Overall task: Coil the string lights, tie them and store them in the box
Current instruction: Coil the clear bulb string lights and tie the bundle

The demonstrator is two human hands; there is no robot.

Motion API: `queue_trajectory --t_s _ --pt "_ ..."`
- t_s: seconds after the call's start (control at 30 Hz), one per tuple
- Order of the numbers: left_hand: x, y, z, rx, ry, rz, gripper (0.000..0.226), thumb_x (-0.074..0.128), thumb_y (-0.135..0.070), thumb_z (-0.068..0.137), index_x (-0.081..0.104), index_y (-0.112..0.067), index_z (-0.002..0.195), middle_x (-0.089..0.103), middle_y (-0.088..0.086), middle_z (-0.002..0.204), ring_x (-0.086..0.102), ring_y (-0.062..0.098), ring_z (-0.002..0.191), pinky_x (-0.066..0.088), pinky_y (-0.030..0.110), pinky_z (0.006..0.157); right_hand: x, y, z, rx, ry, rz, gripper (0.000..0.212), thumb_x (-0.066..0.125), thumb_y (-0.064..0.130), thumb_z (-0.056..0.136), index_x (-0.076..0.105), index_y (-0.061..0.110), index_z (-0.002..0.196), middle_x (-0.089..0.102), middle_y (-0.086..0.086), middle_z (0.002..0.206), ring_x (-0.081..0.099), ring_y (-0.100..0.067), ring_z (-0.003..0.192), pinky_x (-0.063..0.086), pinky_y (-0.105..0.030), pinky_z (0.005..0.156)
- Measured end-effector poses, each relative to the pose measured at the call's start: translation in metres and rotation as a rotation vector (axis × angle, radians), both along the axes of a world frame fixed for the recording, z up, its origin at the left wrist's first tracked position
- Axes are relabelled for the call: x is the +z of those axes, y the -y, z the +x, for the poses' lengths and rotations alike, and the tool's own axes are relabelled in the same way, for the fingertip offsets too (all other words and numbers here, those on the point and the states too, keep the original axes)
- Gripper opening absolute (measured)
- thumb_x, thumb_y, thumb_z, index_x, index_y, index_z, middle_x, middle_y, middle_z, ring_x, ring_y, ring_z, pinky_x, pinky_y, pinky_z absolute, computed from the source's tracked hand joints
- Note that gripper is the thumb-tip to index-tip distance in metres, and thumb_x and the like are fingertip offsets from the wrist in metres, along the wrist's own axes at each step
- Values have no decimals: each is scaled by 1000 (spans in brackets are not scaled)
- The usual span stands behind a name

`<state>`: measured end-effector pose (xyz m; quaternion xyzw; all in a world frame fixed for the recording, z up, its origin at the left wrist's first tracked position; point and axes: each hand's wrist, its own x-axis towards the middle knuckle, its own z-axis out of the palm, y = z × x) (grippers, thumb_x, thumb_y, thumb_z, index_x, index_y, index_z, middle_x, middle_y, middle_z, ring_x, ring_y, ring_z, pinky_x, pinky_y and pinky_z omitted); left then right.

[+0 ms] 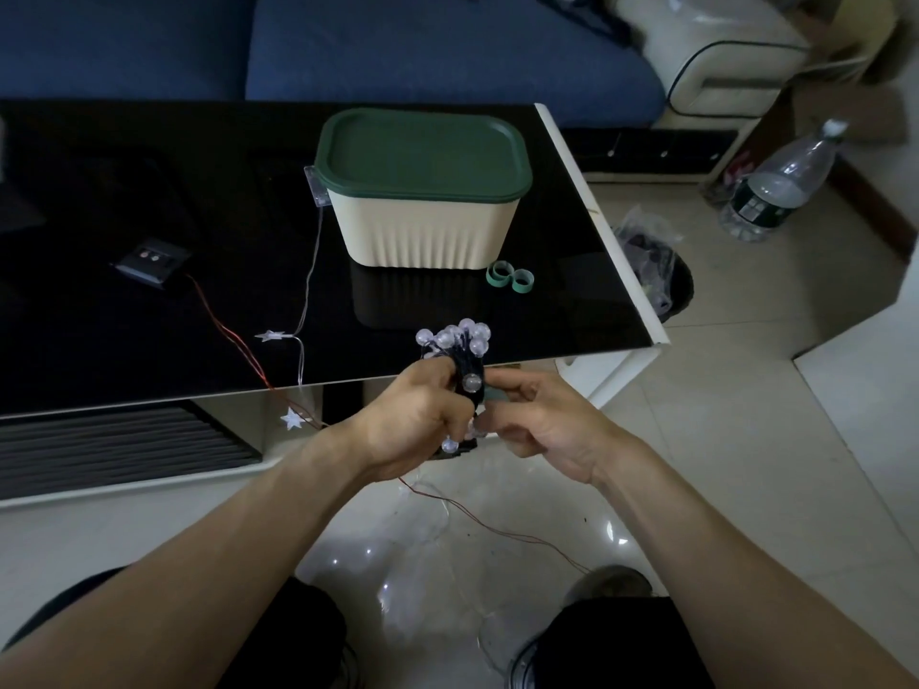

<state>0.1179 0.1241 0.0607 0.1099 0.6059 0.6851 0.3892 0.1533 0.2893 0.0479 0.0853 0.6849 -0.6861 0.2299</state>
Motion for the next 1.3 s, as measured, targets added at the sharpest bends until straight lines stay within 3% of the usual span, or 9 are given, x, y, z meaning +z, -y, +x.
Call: queue_trajectory --t_s 0.1,0.23,0.37,0.57,0.77,0.9,1.03,1.13,1.3 --pt "2 -4 3 15 71 72 24 43 0 51 61 5 65 59 17 76 55 28 78 44 31 72 -6 10 2 -104 14 -49 24 76 0 80 72 11 101 45 5 57 33 -8 47 18 -22 45" --pt "10 -4 5 -4 136 195 31 44 -12 64 75 -12 66 67 19 97 61 28 98 47 34 95 -6 12 0 -130 -81 5 27 84 25 68 70 13 86 46 3 57 37 -11 51 22 -22 44" --pt "14 -5 6 -72 147 164 52 28 -10 79 73 -15 52 73 -2 80 68 7 85 52 19 84 -1 11 1 -205 -87 21 8 78 13 82 72 9 81 51 9 49 36 -4 40 25 -17 40" --pt "5 -3 -11 163 318 149 40 32 -13 98 69 -1 86 69 14 93 64 26 97 52 34 97 -6 18 -7 -301 -7 35 37 72 2 83 68 19 50 45 3 48 29 -13 44 16 -25 44" --pt "4 2 -18 214 396 57 31 36 -2 95 61 13 106 69 26 111 68 33 106 54 37 95 -9 11 -9 -182 103 -55 35 66 -5 84 56 14 57 34 -1 52 22 -7 35 11 -22 39" --pt "4 4 -20 213 343 -2 24 37 9 89 61 12 87 71 22 99 72 26 90 60 31 81 -5 6 -10 -126 139 -121 43 63 -5 87 56 19 52 37 5 45 23 -4 32 7 -25 42" --pt "0 6 -25 142 206 -115 25 36 17 84 60 18 88 61 35 109 63 28 106 51 37 101 -2 10 -8 -147 156 -156 43 59 -6 90 57 17 53 37 9 38 22 -3 30 8 -24 42" --pt "-2 8 -24 35 74 -188 32 40 18 89 70 6 90 68 24 105 64 27 107 48 33 104 -4 18 -7 -214 150 -97 57 62 -4 88 55 23 38 32 9 39 20 -7 34 8 -27 46" --pt "-4 4 -21 5 -243 -443 15 56 -1 87 69 8 89 55 16 75 46 23 68 40 36 68 -10 26 -5 -346 176 -112 52 67 0 88 49 25 46 26 7 45 21 -10 42 13 -23 42"
